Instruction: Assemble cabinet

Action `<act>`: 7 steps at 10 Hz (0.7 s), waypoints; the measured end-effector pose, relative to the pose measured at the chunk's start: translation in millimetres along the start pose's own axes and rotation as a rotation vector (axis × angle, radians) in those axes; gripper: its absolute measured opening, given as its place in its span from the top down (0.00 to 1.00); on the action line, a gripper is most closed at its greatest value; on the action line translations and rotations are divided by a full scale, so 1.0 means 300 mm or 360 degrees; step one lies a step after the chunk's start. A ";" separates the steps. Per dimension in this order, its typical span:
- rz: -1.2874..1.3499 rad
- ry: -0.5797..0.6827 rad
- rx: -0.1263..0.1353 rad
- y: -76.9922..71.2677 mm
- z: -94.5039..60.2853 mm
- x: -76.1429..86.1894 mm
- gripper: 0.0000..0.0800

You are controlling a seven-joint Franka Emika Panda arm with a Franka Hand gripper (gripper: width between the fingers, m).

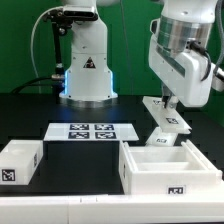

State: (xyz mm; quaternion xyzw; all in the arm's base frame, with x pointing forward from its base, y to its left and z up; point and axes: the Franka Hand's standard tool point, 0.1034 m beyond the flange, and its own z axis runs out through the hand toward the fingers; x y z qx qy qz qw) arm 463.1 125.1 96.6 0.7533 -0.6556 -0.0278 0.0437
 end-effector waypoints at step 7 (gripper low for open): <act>0.0046 -0.0002 -0.0005 0.011 0.053 0.093 0.92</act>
Offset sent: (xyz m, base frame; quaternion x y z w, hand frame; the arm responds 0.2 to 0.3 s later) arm -0.0004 -0.0478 -0.0150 -0.0392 0.0100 0.0543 0.9977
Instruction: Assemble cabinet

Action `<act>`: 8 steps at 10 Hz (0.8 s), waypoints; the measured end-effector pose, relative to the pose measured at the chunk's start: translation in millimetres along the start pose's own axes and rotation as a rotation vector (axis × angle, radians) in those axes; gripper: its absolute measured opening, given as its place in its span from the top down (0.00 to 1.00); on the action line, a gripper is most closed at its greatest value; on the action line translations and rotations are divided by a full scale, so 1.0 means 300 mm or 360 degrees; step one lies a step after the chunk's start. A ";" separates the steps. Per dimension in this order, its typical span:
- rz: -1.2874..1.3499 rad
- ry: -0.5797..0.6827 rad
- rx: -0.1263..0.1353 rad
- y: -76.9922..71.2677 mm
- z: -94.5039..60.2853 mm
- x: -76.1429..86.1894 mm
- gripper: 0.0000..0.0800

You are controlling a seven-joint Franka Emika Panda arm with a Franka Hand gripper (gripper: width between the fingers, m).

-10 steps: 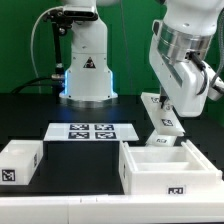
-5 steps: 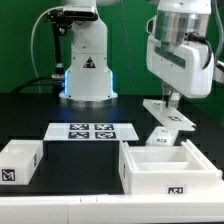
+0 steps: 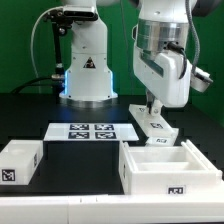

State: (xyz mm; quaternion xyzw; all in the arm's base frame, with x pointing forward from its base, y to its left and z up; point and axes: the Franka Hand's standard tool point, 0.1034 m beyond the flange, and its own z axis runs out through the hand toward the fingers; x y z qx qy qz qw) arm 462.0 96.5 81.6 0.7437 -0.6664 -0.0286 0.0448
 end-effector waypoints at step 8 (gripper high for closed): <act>0.0188 0.0020 -0.0007 0.027 0.028 -0.046 0.92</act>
Offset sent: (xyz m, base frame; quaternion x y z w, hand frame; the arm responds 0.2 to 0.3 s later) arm -0.0193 -0.0056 0.0022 -0.0357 0.0596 0.1244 0.9898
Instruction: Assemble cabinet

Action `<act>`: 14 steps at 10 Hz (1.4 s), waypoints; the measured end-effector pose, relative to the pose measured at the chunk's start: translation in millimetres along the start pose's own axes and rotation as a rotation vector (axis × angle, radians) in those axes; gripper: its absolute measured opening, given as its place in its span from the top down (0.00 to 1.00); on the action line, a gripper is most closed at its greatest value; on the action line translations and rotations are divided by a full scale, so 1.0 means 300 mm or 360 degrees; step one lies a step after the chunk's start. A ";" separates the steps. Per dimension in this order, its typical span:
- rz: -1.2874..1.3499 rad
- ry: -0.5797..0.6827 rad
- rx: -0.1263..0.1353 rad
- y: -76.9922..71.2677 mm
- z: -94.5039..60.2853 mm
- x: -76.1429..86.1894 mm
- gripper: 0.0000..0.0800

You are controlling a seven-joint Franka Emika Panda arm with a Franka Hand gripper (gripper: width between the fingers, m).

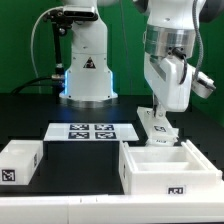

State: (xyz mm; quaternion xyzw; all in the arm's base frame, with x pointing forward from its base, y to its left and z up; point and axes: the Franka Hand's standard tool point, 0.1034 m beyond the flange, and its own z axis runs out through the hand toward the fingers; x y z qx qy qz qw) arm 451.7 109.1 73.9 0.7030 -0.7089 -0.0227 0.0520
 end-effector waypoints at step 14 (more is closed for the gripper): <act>-0.0092 0.0005 0.0096 -0.054 -0.009 -0.044 0.92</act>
Offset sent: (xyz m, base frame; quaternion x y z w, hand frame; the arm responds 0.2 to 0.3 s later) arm 0.0075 0.0075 0.0027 -0.0037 0.0138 0.0135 0.9998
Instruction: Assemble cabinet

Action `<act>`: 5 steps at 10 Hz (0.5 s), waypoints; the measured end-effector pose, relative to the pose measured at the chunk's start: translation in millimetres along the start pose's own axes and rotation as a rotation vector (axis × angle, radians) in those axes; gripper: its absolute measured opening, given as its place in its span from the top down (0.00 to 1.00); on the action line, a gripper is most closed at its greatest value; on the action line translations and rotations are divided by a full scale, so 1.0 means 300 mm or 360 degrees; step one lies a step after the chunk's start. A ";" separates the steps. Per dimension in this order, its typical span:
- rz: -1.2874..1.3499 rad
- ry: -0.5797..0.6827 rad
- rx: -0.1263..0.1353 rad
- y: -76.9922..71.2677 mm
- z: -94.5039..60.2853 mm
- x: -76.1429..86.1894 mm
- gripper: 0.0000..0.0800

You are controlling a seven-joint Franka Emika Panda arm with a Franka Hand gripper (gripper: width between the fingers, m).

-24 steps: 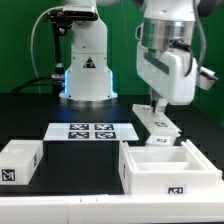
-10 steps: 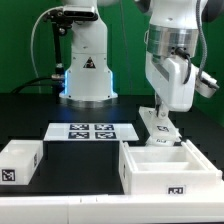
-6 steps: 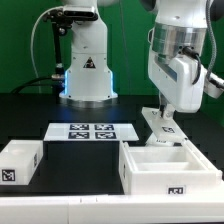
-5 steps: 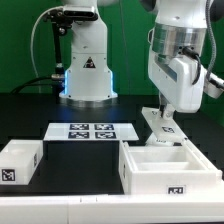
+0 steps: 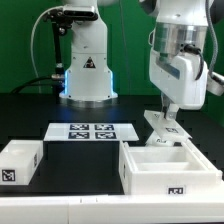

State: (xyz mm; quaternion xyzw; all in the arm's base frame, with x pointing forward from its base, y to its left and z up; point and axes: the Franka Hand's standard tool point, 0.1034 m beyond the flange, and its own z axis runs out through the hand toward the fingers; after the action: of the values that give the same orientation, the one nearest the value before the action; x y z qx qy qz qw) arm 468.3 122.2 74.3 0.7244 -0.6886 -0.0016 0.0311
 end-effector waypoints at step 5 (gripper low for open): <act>0.0080 -0.0049 0.0009 -0.004 0.002 0.024 0.92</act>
Offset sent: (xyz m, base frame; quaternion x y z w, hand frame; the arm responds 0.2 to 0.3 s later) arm 0.0038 -0.0105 0.0027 0.0116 -0.0060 0.0277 0.9995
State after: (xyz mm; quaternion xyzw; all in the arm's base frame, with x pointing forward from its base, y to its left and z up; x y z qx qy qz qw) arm 469.9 114.9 74.1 0.7068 -0.7071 -0.0100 0.0184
